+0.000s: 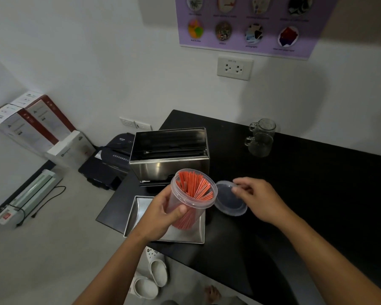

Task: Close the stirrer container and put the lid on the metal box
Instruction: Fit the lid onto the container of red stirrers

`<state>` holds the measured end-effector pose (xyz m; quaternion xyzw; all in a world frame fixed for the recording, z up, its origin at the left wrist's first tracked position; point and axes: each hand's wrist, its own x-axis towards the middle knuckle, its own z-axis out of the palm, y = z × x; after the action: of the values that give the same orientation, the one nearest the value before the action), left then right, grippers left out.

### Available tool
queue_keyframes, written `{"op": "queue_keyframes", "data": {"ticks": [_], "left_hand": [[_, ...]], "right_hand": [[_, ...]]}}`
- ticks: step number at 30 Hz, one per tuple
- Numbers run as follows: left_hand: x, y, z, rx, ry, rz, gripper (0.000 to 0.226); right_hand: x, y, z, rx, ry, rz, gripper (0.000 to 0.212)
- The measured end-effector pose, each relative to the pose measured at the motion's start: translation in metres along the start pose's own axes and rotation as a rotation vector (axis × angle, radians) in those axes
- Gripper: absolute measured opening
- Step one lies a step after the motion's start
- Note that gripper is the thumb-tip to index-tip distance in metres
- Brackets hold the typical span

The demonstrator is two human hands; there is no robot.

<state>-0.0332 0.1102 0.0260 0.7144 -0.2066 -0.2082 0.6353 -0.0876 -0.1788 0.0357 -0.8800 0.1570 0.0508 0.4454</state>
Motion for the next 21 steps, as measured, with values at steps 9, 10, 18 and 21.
{"op": "queue_keyframes", "data": {"ticks": [9, 10, 18, 21], "left_hand": [[-0.008, 0.017, -0.023, 0.011, 0.068, 0.058, 0.071], [-0.008, 0.018, -0.026, 0.014, 0.079, 0.056, 0.072], [-0.012, 0.030, -0.033, -0.016, 0.130, 0.079, 0.065], [-0.013, 0.033, -0.033, -0.014, 0.114, 0.083, 0.065]], "right_hand": [[-0.022, -0.073, -0.013, 0.182, 0.137, -0.460, 0.024], [-0.024, -0.078, -0.011, 0.168, 0.123, -0.517, 0.026], [-0.027, -0.091, 0.021, 0.174, -0.079, -0.671, 0.024], [-0.025, -0.093, 0.027, 0.205, -0.143, -0.676, 0.025]]}}
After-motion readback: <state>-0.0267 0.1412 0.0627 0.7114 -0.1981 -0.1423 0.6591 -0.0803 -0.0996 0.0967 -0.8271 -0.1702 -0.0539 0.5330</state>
